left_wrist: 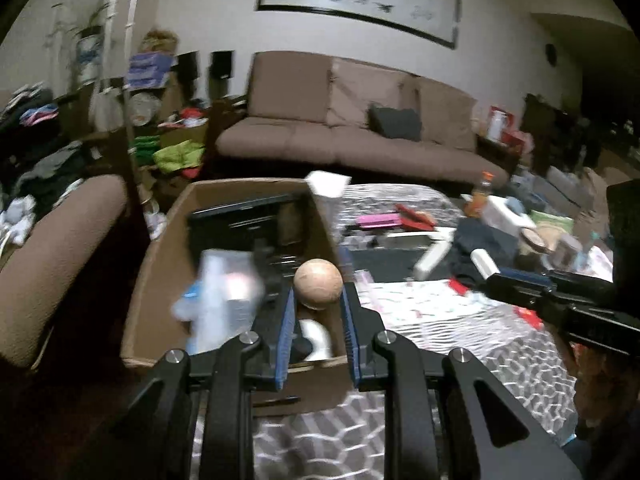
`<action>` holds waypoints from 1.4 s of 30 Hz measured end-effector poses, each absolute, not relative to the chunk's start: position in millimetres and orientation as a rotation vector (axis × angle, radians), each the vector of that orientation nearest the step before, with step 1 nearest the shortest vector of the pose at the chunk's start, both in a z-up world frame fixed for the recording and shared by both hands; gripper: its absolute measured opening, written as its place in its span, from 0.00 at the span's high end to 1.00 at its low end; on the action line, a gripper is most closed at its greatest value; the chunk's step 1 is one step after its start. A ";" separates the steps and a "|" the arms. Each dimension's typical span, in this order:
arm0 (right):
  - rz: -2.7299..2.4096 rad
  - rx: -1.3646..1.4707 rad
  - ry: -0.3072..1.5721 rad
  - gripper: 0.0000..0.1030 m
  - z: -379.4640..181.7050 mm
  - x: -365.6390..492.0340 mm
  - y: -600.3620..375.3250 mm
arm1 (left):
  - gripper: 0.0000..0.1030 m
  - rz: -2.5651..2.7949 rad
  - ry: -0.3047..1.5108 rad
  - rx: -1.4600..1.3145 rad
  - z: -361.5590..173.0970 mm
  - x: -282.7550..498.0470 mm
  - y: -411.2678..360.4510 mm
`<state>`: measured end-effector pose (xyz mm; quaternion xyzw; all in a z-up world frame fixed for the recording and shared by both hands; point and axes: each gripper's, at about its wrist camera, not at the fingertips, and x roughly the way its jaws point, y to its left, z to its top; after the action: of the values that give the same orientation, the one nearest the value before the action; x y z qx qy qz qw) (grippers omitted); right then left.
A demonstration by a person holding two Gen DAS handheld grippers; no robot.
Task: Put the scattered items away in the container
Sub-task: 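Carry the ball and white piece in both tools over the cardboard box, then open both tools to drop the ball and white piece into the box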
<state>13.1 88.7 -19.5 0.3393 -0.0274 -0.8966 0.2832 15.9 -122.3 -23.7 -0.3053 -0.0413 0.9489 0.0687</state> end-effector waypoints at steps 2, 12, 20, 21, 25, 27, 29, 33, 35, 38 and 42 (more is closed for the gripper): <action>-2.370 0.924 -0.057 0.84 -24.0 3.4 70.5 | 0.78 2.886 -0.154 -0.961 -26.6 12.1 -139.8; -2.257 1.022 0.070 0.84 -43.7 -36.1 -9.2 | 0.78 2.876 -0.084 -1.105 -38.4 -13.2 -158.4; -2.200 1.132 0.117 0.84 -59.1 -71.0 -51.3 | 0.78 2.866 -0.140 -1.228 -44.3 -37.0 -168.9; -2.193 1.145 0.122 0.84 -61.0 -75.2 -56.4 | 0.77 2.865 -0.148 -1.253 -46.1 -37.2 -169.6; -2.187 1.173 0.148 0.80 -65.5 -79.5 -59.7 | 0.77 2.865 -0.156 -1.296 -48.5 -33.4 -169.2; -2.189 1.179 0.158 0.79 -65.7 -80.3 -57.7 | 0.77 2.871 -0.151 -1.295 -47.1 -31.2 -168.5; -2.198 1.168 0.162 0.75 -62.0 -79.1 -54.3 | 0.72 2.885 -0.142 -1.294 -44.8 -28.4 -167.6; -2.213 1.126 0.223 0.58 -49.7 -70.6 -44.2 | 0.26 2.952 -0.136 -1.220 -34.3 -16.1 -163.6; -2.230 1.103 0.272 0.56 -43.7 -63.9 -39.8 | 0.23 2.975 -0.104 -1.191 -31.5 -10.2 -157.5; -2.253 1.092 0.336 0.54 -32.8 -54.6 -31.4 | 0.22 2.982 -0.060 -1.200 -33.8 -4.8 -147.6; -2.260 1.050 0.310 0.48 -11.1 -43.5 -20.4 | 0.21 2.996 -0.083 -1.236 -36.6 -0.2 -139.5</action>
<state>-43.5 -20.4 -11.1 0.3977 0.1174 -0.8555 0.3100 -0.2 -139.5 -36.6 -0.3808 -0.0256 0.9229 -0.0504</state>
